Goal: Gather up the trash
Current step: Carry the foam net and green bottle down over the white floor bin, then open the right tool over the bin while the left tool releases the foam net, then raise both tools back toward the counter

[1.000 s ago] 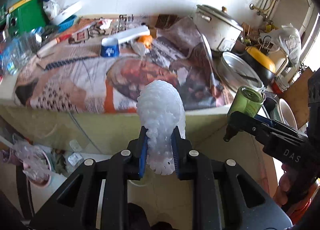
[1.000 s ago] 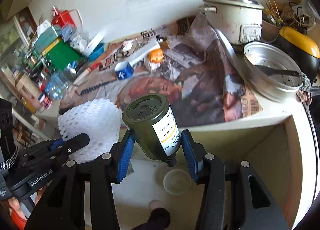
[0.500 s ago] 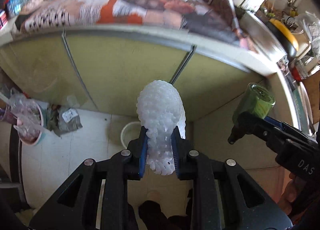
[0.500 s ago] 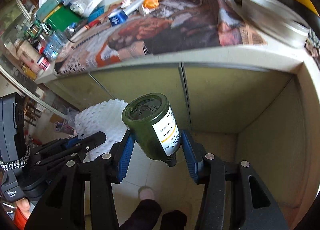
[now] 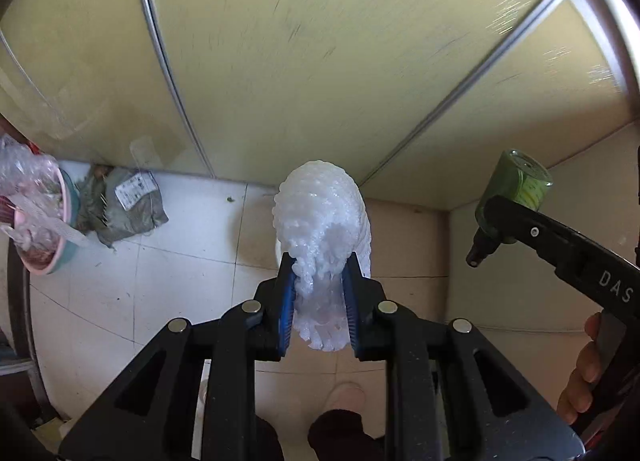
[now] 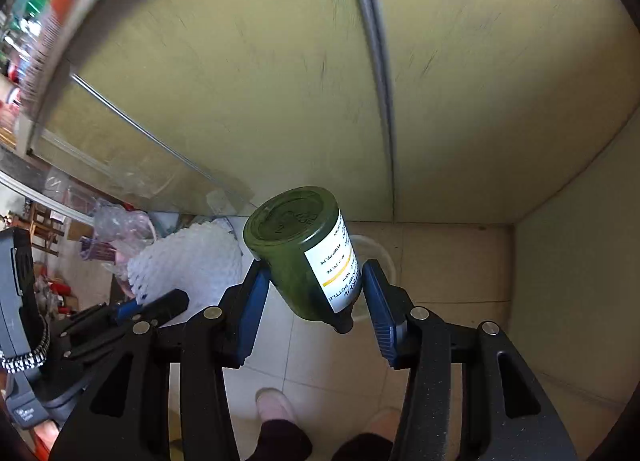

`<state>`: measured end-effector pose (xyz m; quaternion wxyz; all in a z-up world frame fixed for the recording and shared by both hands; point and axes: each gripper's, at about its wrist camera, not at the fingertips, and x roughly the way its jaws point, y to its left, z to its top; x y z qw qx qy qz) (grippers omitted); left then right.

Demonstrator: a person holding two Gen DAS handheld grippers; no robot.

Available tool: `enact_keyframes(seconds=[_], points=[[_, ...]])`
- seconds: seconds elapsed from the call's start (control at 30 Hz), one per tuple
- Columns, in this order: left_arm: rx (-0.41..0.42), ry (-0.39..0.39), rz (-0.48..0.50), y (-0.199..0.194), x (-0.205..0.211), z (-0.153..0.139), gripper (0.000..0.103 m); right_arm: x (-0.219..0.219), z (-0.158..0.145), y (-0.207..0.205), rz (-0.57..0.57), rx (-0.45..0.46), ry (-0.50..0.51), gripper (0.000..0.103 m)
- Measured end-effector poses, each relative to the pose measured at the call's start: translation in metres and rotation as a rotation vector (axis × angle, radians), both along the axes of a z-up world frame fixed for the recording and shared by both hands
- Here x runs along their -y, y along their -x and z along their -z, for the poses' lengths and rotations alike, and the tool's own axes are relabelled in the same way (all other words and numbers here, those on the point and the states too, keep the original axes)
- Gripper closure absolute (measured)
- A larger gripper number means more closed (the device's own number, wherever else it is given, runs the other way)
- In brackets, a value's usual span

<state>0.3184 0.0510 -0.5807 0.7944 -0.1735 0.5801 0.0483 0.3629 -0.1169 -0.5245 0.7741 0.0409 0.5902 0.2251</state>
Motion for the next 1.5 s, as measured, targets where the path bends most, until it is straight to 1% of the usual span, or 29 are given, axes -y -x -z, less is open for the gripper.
enact_keyframes(seconds=[0.13,0.2,0.27,0.37,0.4,0.43,0.5,0.53,0.6,0.7,0.8,0.87,0.9,1.0,1.1,1.23,1.27,1.3,1.37,1.4,1.43,1.47,1.5], points=[[-0.028,0.022,-0.006,-0.01,-0.008,0.054,0.081,-0.015,0.048,-0.005,0.004,-0.032,0.025,0.056],[-0.038,0.028,0.003,-0.016,-0.007,0.074,0.081,-0.018,0.065,-0.007,0.006,-0.052,0.03,0.055],[-0.047,0.043,0.014,-0.022,-0.002,0.089,0.08,-0.018,0.073,-0.009,0.007,-0.058,0.038,0.053],[-0.063,0.068,0.039,-0.031,0.007,0.108,0.079,-0.018,0.077,-0.009,0.014,-0.037,0.077,0.052],[-0.065,0.074,0.048,-0.034,0.01,0.111,0.078,-0.02,0.073,-0.009,0.015,-0.035,0.087,0.052],[-0.07,0.079,0.054,-0.037,0.014,0.115,0.069,-0.017,0.072,-0.009,0.019,-0.035,0.088,0.052],[-0.089,0.089,0.059,-0.041,0.021,0.121,0.057,-0.007,0.072,-0.012,0.031,-0.04,0.079,0.052],[-0.095,0.093,0.058,-0.043,0.022,0.122,0.054,-0.003,0.07,-0.012,0.039,-0.043,0.079,0.052],[-0.103,0.099,0.055,-0.044,0.023,0.12,0.052,0.003,0.066,-0.013,0.047,-0.044,0.084,0.052],[-0.107,0.091,0.06,-0.044,0.023,0.112,0.052,0.01,0.052,-0.011,0.059,-0.039,0.087,0.052],[-0.1,0.076,0.066,-0.04,0.021,0.09,0.052,0.018,0.032,-0.011,0.071,-0.035,0.08,0.052],[-0.091,0.065,0.07,-0.036,0.017,0.068,0.052,0.022,0.014,-0.011,0.078,-0.029,0.071,0.052],[-0.083,0.057,0.072,-0.033,0.016,0.054,0.052,0.024,0.006,-0.01,0.08,-0.024,0.067,0.052],[-0.051,0.025,0.078,-0.026,0.009,0.005,0.052,0.027,-0.035,-0.007,0.082,-0.003,0.064,0.052],[-0.01,0.018,0.076,-0.017,0.001,-0.051,0.052,0.026,-0.083,0.0,0.087,0.02,0.052,0.052],[0.071,-0.007,0.079,-0.002,-0.009,-0.141,0.052,0.021,-0.153,0.015,0.095,0.071,0.045,0.052],[0.091,-0.015,0.08,0.001,-0.012,-0.161,0.052,0.021,-0.173,0.02,0.098,0.087,0.037,0.052],[0.11,-0.021,0.079,0.004,-0.014,-0.18,0.052,0.019,-0.185,0.022,0.101,0.102,0.032,0.052],[0.161,-0.03,0.079,0.014,-0.022,-0.225,0.051,0.021,-0.227,0.033,0.112,0.146,0.025,0.052],[0.192,-0.041,0.08,0.02,-0.026,-0.251,0.049,0.02,-0.24,0.037,0.117,0.165,0.021,0.052],[0.22,-0.053,0.079,0.024,-0.03,-0.27,0.048,0.018,-0.258,0.042,0.125,0.189,0.016,0.052],[0.25,-0.061,0.078,0.029,-0.033,-0.292,0.048,0.019,-0.277,0.047,0.135,0.211,0.01,0.052],[0.28,-0.067,0.079,0.034,-0.036,-0.313,0.048,0.015,-0.29,0.053,0.144,0.233,0.004,0.052]])
